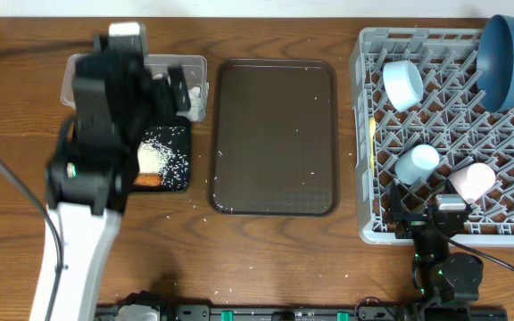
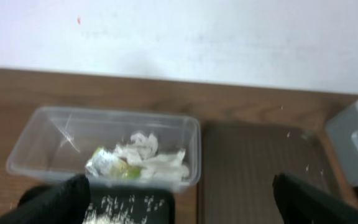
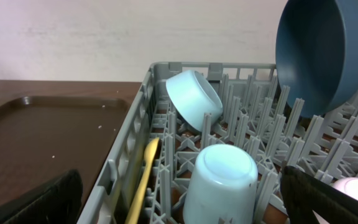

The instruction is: Sort waste into correct bins and load items into the dishwasher rack

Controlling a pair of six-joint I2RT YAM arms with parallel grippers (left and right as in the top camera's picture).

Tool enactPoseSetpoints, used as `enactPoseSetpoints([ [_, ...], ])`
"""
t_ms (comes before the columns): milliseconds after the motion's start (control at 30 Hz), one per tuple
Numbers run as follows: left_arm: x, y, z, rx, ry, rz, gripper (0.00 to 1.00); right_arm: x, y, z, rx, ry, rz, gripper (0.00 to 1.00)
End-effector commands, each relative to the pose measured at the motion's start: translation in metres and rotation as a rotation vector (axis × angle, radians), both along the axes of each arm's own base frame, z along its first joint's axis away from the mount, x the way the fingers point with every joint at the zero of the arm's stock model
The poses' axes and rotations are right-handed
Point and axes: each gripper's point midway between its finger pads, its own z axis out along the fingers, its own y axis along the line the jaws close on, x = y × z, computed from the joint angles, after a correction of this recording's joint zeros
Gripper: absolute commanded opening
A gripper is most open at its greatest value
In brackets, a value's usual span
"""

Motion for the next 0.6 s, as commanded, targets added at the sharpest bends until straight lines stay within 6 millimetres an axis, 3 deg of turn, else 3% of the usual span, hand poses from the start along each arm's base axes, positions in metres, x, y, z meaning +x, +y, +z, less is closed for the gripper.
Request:
enactPoseSetpoints([
  [0,-0.026,0.012,-0.022,0.020,-0.039,0.020,0.96,0.000,0.005,-0.001,0.014,-0.001,0.020,0.99],
  [300,-0.082,0.028,-0.076,-0.019,-0.255,0.039,0.96,0.000,0.005,-0.001,0.014,-0.001,0.020,0.99],
  [567,-0.118,0.042,-0.108,-0.021,-0.394,0.084,0.96,0.000,0.005,-0.001,0.014,-0.001,0.020,0.99],
])
